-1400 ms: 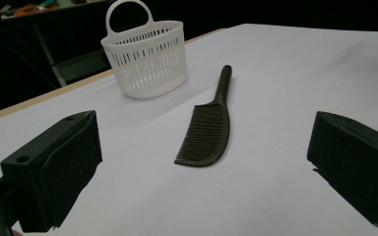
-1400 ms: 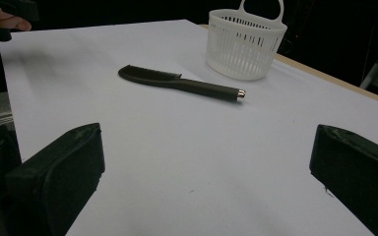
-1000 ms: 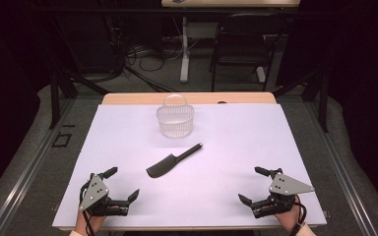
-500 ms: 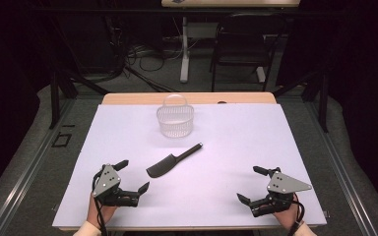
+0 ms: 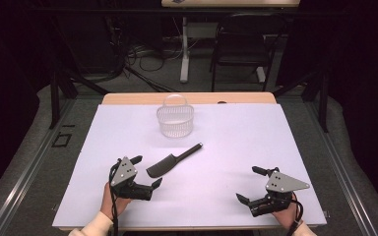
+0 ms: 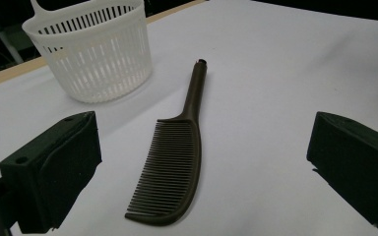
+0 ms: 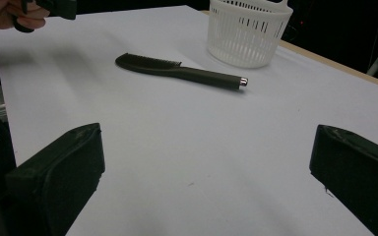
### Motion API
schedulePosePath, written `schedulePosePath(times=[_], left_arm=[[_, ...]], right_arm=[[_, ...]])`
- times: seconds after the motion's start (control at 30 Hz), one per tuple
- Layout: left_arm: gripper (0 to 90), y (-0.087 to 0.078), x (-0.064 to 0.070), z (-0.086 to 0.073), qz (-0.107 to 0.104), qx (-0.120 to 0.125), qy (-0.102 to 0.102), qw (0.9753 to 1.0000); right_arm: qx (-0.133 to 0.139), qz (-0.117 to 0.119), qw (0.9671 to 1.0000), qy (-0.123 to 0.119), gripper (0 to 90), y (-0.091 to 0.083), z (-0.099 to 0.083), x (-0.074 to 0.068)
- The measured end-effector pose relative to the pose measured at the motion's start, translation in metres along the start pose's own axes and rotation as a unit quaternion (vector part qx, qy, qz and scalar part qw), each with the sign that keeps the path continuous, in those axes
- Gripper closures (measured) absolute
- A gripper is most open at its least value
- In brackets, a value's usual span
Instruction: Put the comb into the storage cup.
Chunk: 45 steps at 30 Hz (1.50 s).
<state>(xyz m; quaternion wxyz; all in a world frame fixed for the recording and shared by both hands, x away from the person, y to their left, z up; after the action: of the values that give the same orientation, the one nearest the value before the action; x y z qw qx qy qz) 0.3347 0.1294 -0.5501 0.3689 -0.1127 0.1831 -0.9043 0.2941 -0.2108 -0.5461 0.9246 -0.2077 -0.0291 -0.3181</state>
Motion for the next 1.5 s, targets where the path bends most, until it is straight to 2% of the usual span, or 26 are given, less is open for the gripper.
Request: schedulePosePath(times=[0.37, 0.57, 0.77, 1.27, 1.5], left_arm=[[0.0, 0.02, 0.005, 0.013, -0.006, -0.007, -0.009, 0.9999], [0.0, 0.031, 0.007, 0.022, 0.009, -0.009, -0.01, 0.9999], [0.0, 0.047, 0.013, 0.032, 0.009, -0.01, -0.008, 0.9999], [0.4, 0.087, 0.01, 0.042, 0.017, -0.041, 0.003, 0.999], [2.3, 0.102, 0.01, 0.048, 0.031, -0.057, 0.006, 0.9979]], right_arm=[[-0.002, -0.002, 1.0, 0.004, 0.0, -0.001, -0.001, 0.001], [-0.002, -0.007, 1.0, 0.003, 0.0, -0.002, -0.001, 0.002], [-0.003, -0.008, 0.9999, 0.007, 0.0, -0.004, -0.002, 0.002], [-0.01, -0.005, 0.9999, 0.004, 0.0, -0.003, -0.005, 0.003], [-0.011, -0.003, 0.9999, 0.005, 0.0, -0.003, -0.004, 0.001]])
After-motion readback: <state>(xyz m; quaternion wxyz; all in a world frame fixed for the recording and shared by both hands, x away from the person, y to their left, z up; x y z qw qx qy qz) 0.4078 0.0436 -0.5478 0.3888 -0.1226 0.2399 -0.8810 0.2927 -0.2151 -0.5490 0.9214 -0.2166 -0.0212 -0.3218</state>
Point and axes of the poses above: each handheld gripper's, and its own axes: y roughly forward along the jaws, z roughly out of its top, x roughly to its right, the point moved 7 cm from there along y, roughly forward along the jaws, and after that the axes turned 7 degrees about -y, right-handed, at the moved point
